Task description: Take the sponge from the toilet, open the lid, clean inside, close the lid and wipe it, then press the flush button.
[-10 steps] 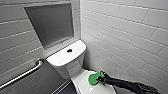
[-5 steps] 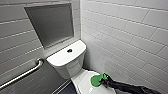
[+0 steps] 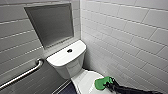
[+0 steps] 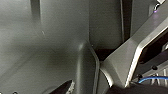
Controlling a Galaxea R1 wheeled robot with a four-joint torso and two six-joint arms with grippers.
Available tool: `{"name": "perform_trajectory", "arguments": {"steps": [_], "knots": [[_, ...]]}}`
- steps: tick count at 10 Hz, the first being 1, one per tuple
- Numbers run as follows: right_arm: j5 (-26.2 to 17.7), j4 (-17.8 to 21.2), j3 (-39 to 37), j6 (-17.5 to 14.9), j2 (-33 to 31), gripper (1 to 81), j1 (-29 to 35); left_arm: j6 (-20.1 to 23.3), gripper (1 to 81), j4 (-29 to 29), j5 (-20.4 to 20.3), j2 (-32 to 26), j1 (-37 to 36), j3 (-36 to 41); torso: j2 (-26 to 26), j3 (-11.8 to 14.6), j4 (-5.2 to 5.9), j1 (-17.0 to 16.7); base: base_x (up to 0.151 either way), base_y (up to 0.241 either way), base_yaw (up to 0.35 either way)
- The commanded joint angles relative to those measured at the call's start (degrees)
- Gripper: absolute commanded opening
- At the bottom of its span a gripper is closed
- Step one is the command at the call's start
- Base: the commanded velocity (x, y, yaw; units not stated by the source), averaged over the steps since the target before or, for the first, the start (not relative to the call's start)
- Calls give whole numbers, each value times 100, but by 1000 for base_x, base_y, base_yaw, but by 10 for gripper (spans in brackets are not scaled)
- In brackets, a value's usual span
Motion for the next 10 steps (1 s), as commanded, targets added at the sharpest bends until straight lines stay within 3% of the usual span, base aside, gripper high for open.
{"name": "perform_trajectory", "arguments": {"steps": [1,10], "knots": [[120,41,904,15,-1007,10,-72,41,811,-1,425,-108,88,225,0,0,0,0,0,0,0],[1166,-12,3215,-46,-2905,10,-1698,58,811,43,363,-328,53,752,0,2,0,0,0,0,0]]}}
